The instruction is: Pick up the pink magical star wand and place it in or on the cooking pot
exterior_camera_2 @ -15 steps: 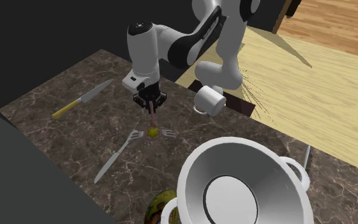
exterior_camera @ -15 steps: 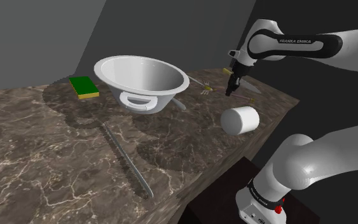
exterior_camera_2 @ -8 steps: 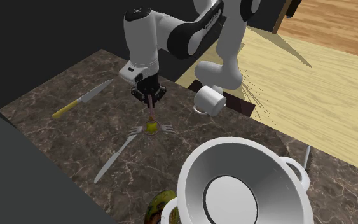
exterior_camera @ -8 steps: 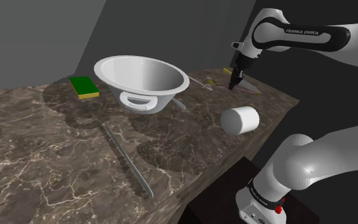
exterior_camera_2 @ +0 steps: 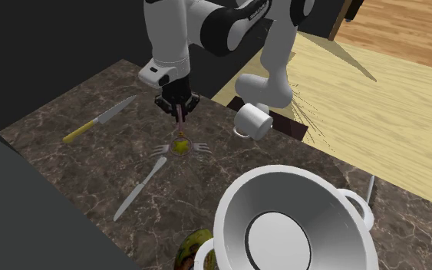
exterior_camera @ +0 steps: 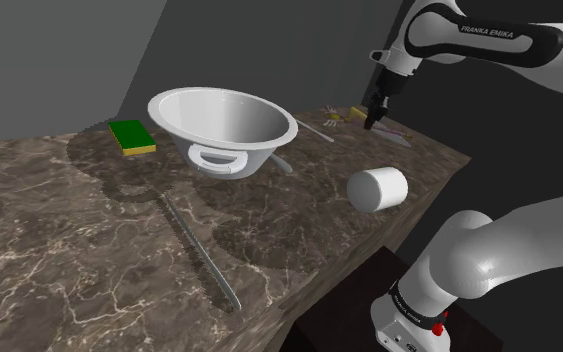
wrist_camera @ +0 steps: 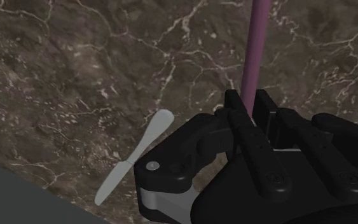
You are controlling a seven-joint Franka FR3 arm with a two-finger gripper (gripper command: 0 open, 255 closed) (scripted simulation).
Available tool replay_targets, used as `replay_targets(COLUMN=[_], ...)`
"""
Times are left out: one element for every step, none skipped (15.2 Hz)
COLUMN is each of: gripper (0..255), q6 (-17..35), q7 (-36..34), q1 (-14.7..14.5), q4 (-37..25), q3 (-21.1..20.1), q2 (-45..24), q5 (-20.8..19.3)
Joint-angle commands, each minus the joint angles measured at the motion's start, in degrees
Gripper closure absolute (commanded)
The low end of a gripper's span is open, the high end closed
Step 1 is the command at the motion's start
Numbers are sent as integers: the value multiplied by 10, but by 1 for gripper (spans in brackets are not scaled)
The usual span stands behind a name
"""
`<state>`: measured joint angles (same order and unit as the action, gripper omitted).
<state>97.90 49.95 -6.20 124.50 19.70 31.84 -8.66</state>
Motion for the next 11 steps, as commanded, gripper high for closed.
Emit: replay_targets(gripper=[255, 255, 255, 255, 255, 255, 255, 255, 255, 255, 255], q6=[-16, -23, -30, -38, -45, -53, -60, -67, -75, -82, -89], q7=[0, 1, 1, 1, 2, 2, 2, 3, 3, 4, 4], q1=[-1, -2, -2, -3, -3, -4, -4, -5, -6, -6, -7], q4=[-18, -27, -36, -45, -54, -64, -73, -83, -93, -102, -112], q3=[-2, -2, -3, -3, -4, -5, -5, -5, -6, -6, -7], q2=[-3, -4, -6, -8, -10, -12, -14, -16, -18, -21, -24], q5=[2, 3, 3, 4, 5, 6, 7, 8, 9, 9, 10])
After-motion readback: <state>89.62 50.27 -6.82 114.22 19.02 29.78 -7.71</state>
